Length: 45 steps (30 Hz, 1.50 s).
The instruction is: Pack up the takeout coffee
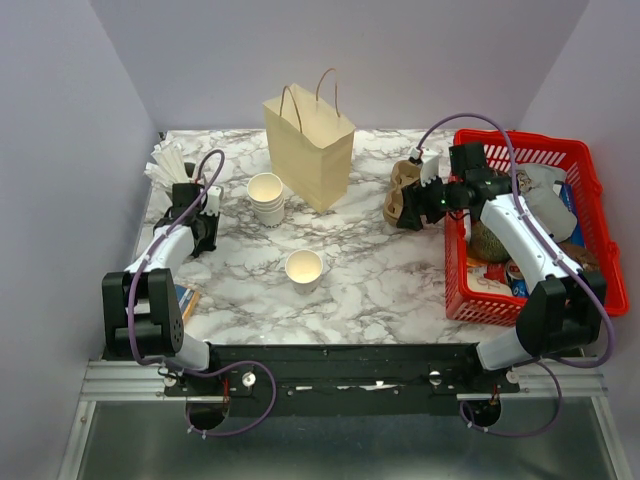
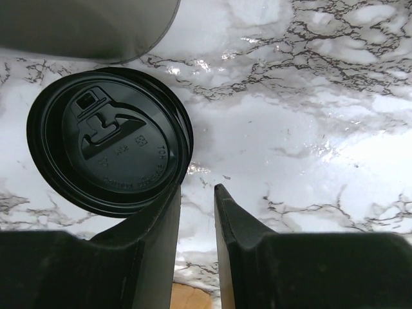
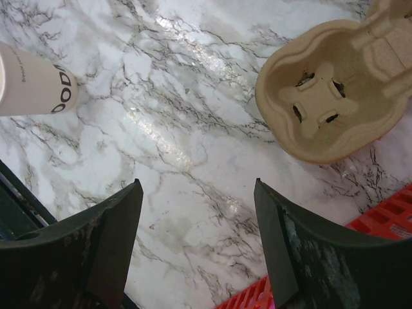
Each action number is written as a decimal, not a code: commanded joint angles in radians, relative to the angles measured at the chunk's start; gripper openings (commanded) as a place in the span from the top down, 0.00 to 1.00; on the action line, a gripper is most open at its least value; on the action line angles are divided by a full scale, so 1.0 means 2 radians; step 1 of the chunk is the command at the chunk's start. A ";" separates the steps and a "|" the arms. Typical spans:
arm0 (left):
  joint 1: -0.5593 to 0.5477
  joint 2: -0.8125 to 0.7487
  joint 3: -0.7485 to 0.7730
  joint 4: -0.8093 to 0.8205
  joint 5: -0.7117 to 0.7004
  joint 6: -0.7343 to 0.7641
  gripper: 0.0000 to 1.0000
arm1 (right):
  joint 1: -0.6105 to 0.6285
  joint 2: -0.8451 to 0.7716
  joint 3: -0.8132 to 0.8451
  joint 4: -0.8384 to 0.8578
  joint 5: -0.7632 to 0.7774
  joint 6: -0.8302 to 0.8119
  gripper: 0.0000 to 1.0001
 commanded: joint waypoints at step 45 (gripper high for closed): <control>-0.010 0.021 0.009 0.021 0.012 0.112 0.90 | 0.002 -0.003 -0.002 0.010 0.008 -0.006 0.20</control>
